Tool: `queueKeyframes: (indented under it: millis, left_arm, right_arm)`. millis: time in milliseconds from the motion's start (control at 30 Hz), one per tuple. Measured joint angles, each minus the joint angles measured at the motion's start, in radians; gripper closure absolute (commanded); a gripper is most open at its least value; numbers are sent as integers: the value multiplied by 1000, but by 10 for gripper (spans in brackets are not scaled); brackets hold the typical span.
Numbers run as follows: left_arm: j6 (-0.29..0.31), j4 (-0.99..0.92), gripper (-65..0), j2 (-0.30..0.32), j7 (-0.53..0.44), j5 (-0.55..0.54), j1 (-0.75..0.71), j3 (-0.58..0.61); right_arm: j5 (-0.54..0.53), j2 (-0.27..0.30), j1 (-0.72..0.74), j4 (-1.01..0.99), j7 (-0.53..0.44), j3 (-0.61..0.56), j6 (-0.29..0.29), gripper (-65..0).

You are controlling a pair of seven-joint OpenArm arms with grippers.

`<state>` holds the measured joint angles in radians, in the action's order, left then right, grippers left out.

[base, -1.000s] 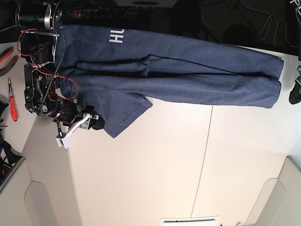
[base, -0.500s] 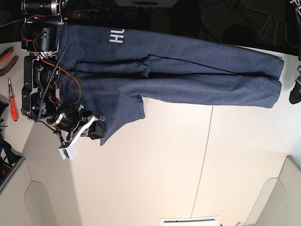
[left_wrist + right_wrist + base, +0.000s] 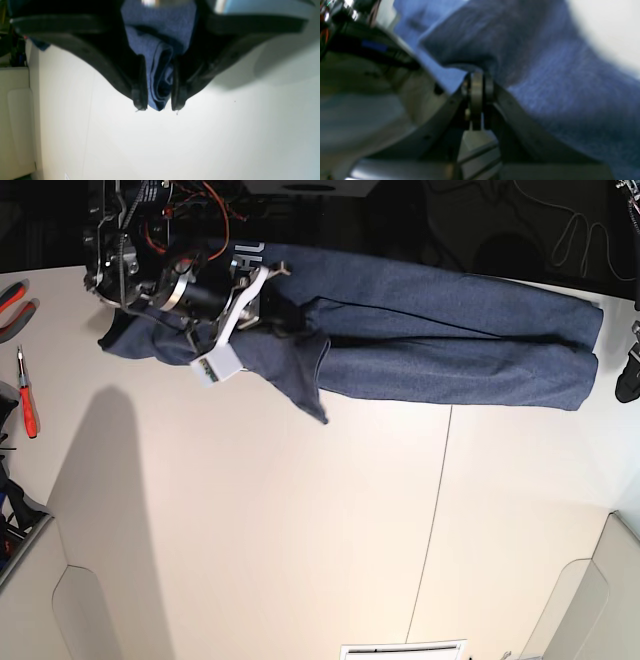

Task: Layout the t-shirt on the table in an organized manner, then fold the t-shirt properly
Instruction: 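Grasp the sleeve with the right gripper and fold it onto the shirt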

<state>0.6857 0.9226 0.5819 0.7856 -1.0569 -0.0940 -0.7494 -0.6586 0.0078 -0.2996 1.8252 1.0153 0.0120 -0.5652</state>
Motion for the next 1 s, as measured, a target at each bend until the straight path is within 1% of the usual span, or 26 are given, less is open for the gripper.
queueKeyframes:
  millis: [200, 267, 300, 333, 367, 400, 433, 500, 533, 567, 600, 633, 667, 733, 767, 867, 933, 967, 1000]
  left_arm:
    - [0, 0, -198, 0, 0, 0, 0, 0]
    - [0, 0, -198, 0, 0, 0, 0, 0]
    - [0, 0, -198, 0, 0, 0, 0, 0]
    - [0, 0, -199, 0, 0, 0, 0, 0]
    - [0, 0, -198, 0, 0, 0, 0, 0]
    - [0, 0, -199, 0, 0, -1, 0, 0]
    - [0, 0, -199, 0, 0, -2, 0, 0]
    - [0, 0, -199, 0, 0, -3, 0, 0]
    - [0, 0, -199, 0, 0, -4, 0, 0]
    - [0, 0, -199, 0, 0, -5, 0, 0]
    - [0, 0, -199, 0, 0, -5, 0, 0]
    - [0, 0, -199, 0, 0, -5, 0, 0]
    - [0, 0, -199, 0, 0, -5, 0, 0]
    - [0, 0, -199, 0, 0, -6, 0, 0]
    - [0, 0, -198, 0, 1, -6, 0, 0]
    - [0, 0, -199, 0, 8, -5, 0, 0]
    - [0, 0, -202, 0, 12, 15, 0, 0]
    - [0, 0, -227, 0, 13, 35, 1, 0]
    - [0, 0, -267, 0, 12, 68, 3, 0]
  right_arm:
    - [7, -2, -72, 0, -1, -21, 0, 0]
    - [52, -2, -71, 0, 0, -21, 0, 0]
    - [53, -2, -71, 0, -4, -21, 0, -49]
    - [55, -2, -71, 0, -4, -21, 0, -156]
    - [58, -2, -68, 0, -6, -21, 0, -247]
    - [56, -2, -66, 0, -13, -21, 0, -296]
    - [57, -3, -63, 0, -19, -21, 0, -299]
    - [50, -2, -47, 0, -20, -21, 0, -294]
    - [21, -2, -33, 0, -22, -21, 0, -284]
    - [-10, -2, -21, 5, -23, -21, 0, -259]
    - [-33, -6, -13, 22, -13, -21, 0, -228]
    - [-32, -20, -11, 49, -1, -21, 0, -191]
    - [-33, -35, -11, 75, 14, -19, 0, -142]
    - [-19, -58, -23, 121, 39, -19, -3, -20]
    - [-4, -64, -34, 142, 39, -19, -4, 0]
    - [92, -66, -53, 179, 40, -20, -4, 0]
    - [163, -64, -61, 178, 37, -18, -3, 0]
    - [193, -63, -68, 176, 23, -18, -3, 0]
    - [224, -61, -75, 171, -1, -17, -3, 0]
